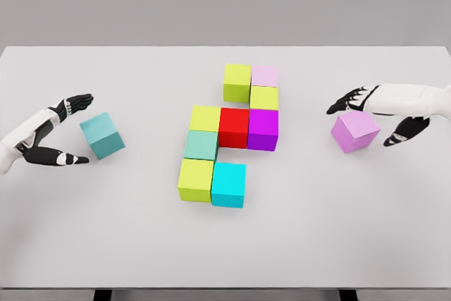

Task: Assemble the squares on the desktop into the number 2

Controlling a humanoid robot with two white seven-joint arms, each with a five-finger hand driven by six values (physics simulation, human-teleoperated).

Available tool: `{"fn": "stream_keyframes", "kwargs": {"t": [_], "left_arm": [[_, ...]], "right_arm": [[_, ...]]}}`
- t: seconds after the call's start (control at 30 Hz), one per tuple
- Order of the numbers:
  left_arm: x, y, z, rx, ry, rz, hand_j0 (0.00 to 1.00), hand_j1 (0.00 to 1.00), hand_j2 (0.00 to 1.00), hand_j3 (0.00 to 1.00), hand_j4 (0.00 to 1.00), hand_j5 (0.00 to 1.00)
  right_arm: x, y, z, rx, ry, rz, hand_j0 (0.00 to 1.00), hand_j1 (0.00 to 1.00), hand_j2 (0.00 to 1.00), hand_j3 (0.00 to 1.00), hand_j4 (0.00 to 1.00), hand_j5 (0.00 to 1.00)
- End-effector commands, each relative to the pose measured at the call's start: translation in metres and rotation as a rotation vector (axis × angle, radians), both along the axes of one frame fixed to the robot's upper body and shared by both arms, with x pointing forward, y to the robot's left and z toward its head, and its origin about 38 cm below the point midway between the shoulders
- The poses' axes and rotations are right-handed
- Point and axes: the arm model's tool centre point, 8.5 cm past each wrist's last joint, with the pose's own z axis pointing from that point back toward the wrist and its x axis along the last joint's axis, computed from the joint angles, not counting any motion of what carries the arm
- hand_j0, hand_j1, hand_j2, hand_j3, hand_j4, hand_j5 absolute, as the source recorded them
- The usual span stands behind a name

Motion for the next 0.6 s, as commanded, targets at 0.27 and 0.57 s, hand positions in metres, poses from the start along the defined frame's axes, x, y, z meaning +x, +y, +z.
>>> {"fn": "stream_keyframes", "kwargs": {"t": [0.27, 0.57], "left_arm": [[0.000, -0.010, -0.008, -0.034, 0.008, -0.003, 1.00, 1.00, 1.00, 1.00, 1.00, 1.00], [0.001, -0.008, -0.011, -0.026, 0.014, 0.006, 1.00, 1.00, 1.00, 1.00, 1.00, 1.00]], "right_arm": [[0.015, -0.001, -0.018, 0.035, 0.031, -0.049, 1.00, 1.00, 1.00, 1.00, 1.00, 1.00], [0.022, -0.008, -0.024, 0.033, 0.041, -0.082, 1.00, 1.00, 1.00, 1.00, 1.00, 1.00]]}}
